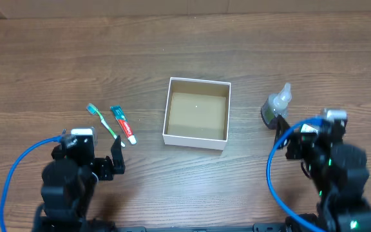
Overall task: Pack container
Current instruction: 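Grasp the clear soap pump bottle with the right gripper, then carry the bottle over the white box and release it inside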
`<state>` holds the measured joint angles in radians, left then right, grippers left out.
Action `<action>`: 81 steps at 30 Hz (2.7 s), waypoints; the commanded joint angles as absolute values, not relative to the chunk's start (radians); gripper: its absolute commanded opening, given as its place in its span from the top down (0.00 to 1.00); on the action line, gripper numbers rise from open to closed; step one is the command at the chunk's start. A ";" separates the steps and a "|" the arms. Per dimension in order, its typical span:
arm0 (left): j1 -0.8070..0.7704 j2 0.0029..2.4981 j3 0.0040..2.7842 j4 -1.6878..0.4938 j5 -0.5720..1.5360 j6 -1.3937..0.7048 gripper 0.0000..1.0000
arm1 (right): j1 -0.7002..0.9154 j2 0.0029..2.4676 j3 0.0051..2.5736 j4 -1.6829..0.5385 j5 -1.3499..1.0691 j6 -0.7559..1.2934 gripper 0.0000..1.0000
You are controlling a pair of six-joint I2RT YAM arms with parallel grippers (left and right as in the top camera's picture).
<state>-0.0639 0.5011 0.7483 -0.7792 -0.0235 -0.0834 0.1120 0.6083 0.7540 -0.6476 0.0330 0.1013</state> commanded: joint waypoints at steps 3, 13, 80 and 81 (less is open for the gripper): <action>-0.059 0.764 1.126 -1.022 -0.030 -0.124 0.00 | 0.111 0.996 1.167 -0.944 0.009 0.102 0.00; -0.059 0.883 1.141 -1.032 0.038 -0.127 0.00 | 0.111 1.363 1.196 -0.908 0.097 0.102 0.00; -0.059 0.990 1.141 -1.044 -0.071 -0.147 0.00 | 0.675 1.518 1.510 -0.841 0.184 0.344 0.96; -0.059 0.990 1.141 -1.044 -0.070 -0.147 0.00 | 0.679 1.568 1.510 -0.818 0.191 0.354 0.96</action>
